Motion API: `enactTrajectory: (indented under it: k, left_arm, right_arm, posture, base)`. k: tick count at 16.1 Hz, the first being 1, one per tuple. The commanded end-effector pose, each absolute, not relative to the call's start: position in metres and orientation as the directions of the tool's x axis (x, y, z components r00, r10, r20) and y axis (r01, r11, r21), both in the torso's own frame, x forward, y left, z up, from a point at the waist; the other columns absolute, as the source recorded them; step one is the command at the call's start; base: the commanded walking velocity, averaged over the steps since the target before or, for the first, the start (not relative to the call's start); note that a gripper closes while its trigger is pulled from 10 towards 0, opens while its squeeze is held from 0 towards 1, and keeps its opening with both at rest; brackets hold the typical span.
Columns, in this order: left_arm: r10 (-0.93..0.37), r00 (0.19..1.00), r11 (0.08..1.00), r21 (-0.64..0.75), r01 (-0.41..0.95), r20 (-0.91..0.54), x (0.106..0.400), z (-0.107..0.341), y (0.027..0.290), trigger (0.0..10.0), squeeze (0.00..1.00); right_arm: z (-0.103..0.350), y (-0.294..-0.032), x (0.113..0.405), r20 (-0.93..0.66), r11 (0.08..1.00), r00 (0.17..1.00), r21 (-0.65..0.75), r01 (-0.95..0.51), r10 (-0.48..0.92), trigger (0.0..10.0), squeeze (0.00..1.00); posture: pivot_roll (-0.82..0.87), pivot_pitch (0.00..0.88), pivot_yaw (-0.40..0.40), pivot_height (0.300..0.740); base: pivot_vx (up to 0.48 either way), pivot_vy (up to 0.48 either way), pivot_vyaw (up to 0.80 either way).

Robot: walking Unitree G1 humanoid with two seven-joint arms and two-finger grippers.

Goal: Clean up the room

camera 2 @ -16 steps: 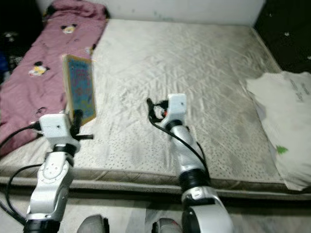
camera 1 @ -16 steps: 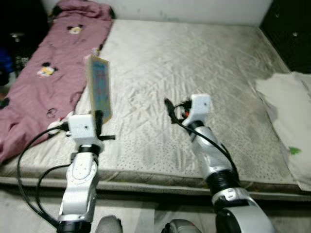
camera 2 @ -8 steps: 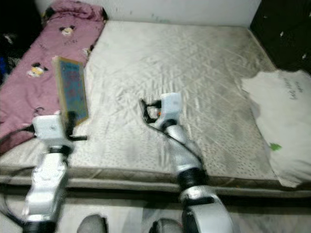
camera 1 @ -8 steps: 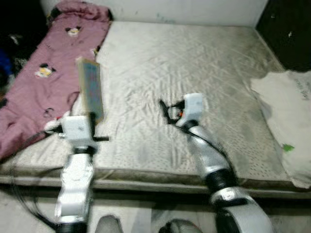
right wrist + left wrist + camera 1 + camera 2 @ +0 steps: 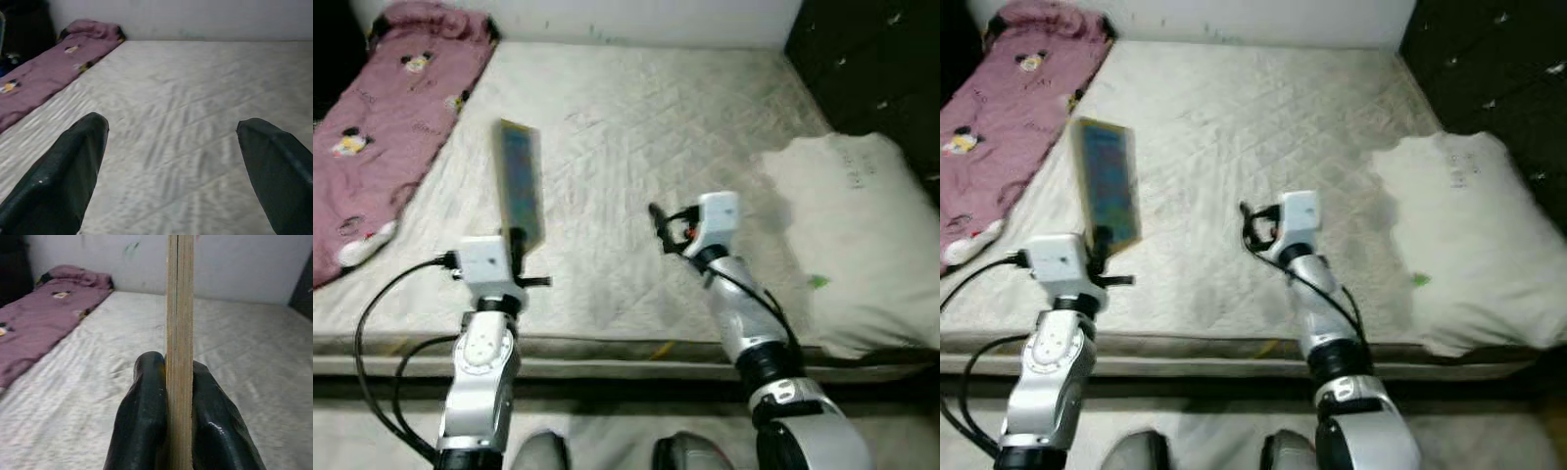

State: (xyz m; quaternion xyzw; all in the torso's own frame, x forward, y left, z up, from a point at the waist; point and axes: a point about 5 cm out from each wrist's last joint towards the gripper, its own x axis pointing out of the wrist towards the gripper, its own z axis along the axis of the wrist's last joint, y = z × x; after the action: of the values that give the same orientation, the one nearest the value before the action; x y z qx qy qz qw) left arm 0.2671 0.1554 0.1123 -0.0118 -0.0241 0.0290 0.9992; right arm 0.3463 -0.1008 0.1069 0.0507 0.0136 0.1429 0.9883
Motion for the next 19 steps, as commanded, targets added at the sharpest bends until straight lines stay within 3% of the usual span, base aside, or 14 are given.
enactTrajectory:
  k: [1,6,13,19]
  left_arm:
    - [0.088,0.993,0.996,-0.015,-0.087,0.085,0.2669,0.1198,0.1648,10.0,0.0]
    - [0.085,0.993,0.996,-0.016,-0.084,0.084,0.2659,0.1196,0.1639,10.0,0.0]
    - [0.069,0.99,0.997,-0.043,-0.064,0.126,0.2667,0.1241,0.1643,10.0,0.0]
    - [0.059,0.989,0.997,-0.053,-0.053,0.134,0.264,0.1248,0.1649,10.0,0.0]
  right_arm:
    - [0.1083,-0.0914,0.3463,-0.01,0.948,0.953,0.107,-0.301,0.303,10.0,0.0]
    - [0.108,-0.0919,0.346,-0.011,0.948,0.953,0.105,-0.3,0.303,10.0,0.0]
    - [0.1076,-0.0944,0.346,-0.012,0.952,0.957,0.105,-0.289,0.291,10.0,0.0]
    - [0.1082,-0.0915,0.3466,-0.012,0.949,0.953,0.099,-0.299,0.302,10.0,0.0]
  posture:
    - [-0.04,0.09,-0.01,0.74]
    - [-0.04,0.093,-0.008,0.74]
    - [-0.05,0.092,-0.005,0.74]
    - [-0.04,0.092,-0.012,0.74]
  base:
    - [0.0,-0.409,0.0]
    - [0.0,-0.395,0.0]
    - [0.0,0.0,0.0]
    - [0.308,0.0,0.0]
